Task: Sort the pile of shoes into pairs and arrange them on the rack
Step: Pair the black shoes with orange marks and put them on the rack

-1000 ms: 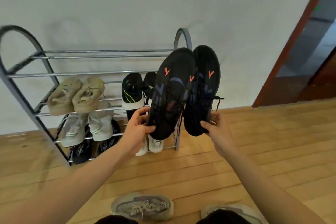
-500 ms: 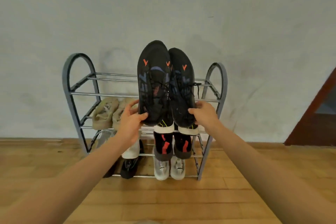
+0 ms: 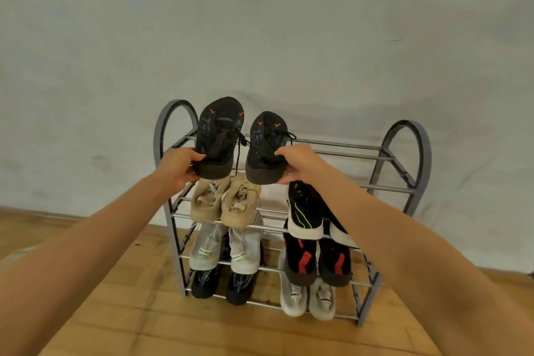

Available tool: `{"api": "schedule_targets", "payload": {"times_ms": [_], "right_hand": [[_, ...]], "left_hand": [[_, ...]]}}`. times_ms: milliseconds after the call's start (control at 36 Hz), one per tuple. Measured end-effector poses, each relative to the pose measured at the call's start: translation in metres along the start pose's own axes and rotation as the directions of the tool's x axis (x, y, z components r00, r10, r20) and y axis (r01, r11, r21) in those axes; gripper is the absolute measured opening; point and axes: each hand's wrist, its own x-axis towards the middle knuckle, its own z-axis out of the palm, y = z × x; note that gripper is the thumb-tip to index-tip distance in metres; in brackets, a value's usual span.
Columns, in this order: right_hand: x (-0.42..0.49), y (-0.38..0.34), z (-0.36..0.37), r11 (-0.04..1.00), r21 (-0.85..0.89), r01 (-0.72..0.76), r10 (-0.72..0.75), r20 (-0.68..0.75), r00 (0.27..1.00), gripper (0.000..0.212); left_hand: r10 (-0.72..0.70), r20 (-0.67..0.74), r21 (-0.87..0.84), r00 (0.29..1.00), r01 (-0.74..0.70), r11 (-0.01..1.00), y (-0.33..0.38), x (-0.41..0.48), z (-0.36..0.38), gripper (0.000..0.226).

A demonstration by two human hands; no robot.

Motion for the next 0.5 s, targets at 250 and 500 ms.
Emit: {"api": "schedule_targets", "payload": {"times_ms": [250,500], "right_hand": [[0.016,-0.019,0.030,0.999,0.012,-0.035,0.034,0.078,0.996,0.019],[0.028,-0.016,0.035,0.998,-0.002,-0.067,0.067,0.097,0.993,0.032]], "left_hand": [[-0.059,-0.026,0.058,0.998,0.060,0.997,0.013,0.024,-0.009,0.028],[-0.016,-0.055,0.218,0.998,0.027,0.976,0.018,0.041,-0.004,0.028]]}}
